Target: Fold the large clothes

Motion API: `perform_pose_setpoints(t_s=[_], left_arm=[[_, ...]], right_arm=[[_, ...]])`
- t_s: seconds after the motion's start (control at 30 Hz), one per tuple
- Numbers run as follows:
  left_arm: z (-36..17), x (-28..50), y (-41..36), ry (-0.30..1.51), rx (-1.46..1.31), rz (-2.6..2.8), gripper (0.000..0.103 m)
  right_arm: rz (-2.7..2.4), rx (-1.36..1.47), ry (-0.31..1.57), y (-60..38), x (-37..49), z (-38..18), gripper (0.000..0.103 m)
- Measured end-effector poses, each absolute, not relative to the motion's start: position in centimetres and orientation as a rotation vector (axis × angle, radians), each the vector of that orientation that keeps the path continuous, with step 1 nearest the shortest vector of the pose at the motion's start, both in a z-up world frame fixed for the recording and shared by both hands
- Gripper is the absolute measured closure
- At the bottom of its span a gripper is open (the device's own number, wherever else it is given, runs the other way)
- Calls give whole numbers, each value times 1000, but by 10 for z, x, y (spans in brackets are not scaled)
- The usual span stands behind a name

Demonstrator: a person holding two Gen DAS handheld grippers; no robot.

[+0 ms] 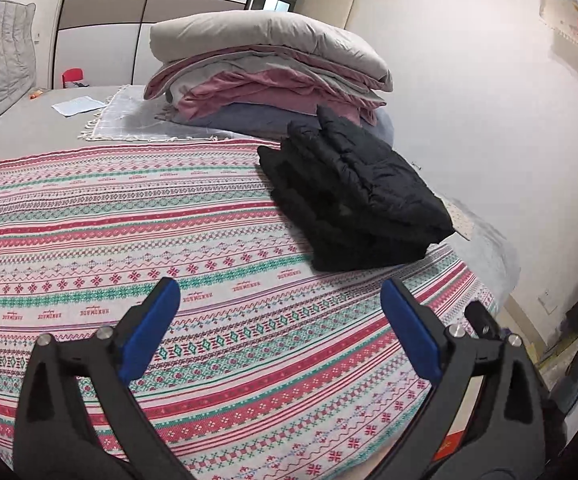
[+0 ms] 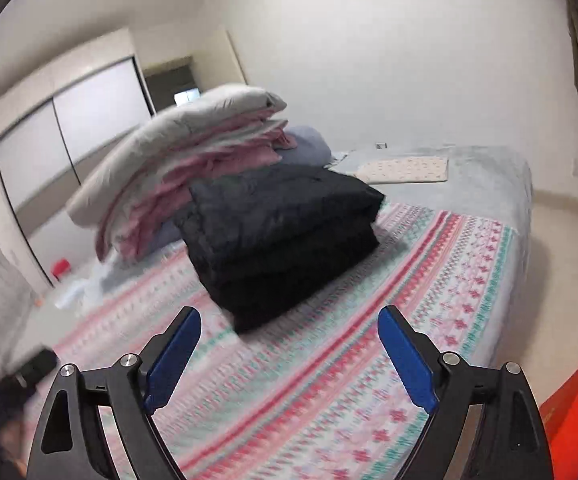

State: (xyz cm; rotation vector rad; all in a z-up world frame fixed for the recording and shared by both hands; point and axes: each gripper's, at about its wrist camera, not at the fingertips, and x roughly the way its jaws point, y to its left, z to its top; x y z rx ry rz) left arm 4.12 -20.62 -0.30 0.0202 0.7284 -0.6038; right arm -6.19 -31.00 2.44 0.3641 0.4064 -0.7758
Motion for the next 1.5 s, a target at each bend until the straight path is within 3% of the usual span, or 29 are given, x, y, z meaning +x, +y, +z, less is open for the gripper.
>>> perform_pose_setpoints(t_s=[0.3,1.5], left_arm=[[-16,33,-218,680,161,-577,3],[-23,26,-225,629,196,-616,1]], right_arm=[[-778,321,480,-308,-59,5,12],[-826,205,517,-300,-44,2,12]])
